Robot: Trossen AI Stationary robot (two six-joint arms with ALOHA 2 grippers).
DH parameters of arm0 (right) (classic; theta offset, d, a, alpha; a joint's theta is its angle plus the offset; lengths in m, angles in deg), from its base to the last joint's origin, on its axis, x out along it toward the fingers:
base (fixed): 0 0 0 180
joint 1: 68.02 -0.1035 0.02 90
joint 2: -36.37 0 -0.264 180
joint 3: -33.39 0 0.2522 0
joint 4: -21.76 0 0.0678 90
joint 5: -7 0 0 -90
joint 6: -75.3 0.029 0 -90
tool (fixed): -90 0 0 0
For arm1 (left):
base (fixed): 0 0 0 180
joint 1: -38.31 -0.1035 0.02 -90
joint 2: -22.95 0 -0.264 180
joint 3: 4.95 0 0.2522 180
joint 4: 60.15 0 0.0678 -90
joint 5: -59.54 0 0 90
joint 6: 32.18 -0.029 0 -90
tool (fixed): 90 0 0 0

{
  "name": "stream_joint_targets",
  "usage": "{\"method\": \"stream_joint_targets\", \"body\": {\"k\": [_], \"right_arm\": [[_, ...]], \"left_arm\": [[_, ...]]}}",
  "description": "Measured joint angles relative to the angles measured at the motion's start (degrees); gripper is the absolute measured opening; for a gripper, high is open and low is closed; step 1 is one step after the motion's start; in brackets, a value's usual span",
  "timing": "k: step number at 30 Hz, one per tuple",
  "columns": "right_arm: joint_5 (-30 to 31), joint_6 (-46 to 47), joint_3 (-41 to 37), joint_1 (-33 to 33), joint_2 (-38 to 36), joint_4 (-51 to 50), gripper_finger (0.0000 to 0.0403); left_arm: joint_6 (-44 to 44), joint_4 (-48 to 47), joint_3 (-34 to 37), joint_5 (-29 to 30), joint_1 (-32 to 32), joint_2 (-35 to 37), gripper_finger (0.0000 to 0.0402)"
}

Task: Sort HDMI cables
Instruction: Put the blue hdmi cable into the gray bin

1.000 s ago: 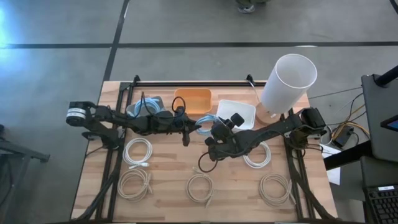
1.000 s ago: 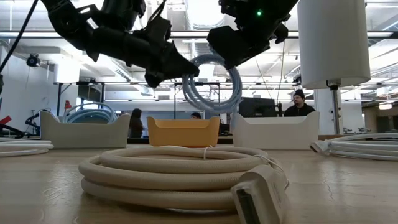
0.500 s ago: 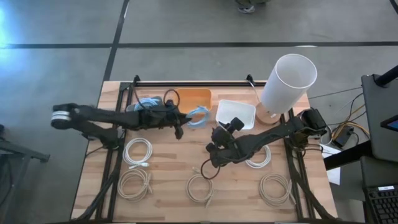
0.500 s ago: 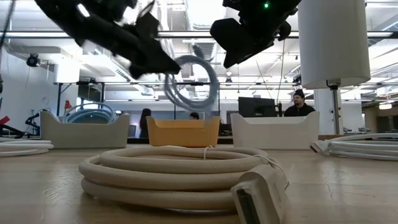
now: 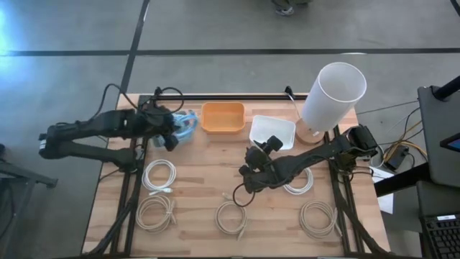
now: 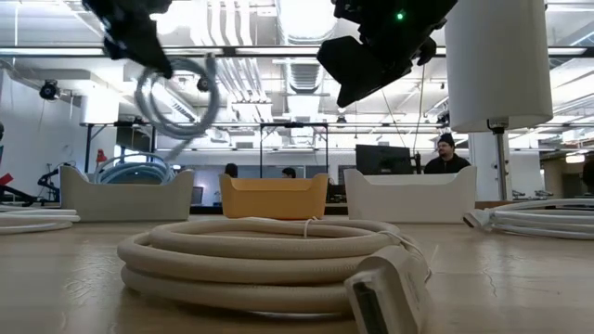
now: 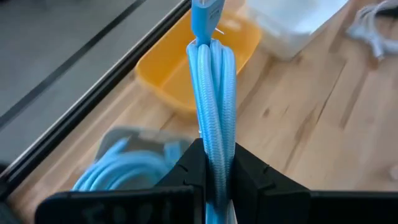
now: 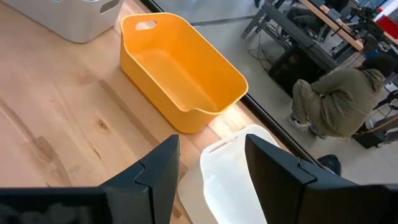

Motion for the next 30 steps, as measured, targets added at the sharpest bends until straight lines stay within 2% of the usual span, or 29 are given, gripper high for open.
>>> {"method": "stream_joint_targets", "body": {"k": [7, 15, 25, 30], "right_arm": [[0.0, 0.0, 0.0, 0.0, 0.0, 0.0, 0.0178], [0.0, 0.0, -0.1, 0.0, 0.0, 0.1, 0.018], [0.0, 0.0, -0.1, 0.0, 0.0, 0.1, 0.018], [0.0, 0.0, -0.1, 0.0, 0.0, 0.1, 0.0177]], "left_arm": [[0.7, -9.7, -2.7, 0.0, -0.2, 0.2, 0.0037], [-1.3, -17.5, -1.5, 0.0, -3.0, 0.1, 0.0037], [-6.0, -14.6, 3.5, -0.8, -8.2, -2.8, 0.0037], [-10.4, -8.9, 5.2, -9.1, -9.2, -5.0, 0.0037]]}}
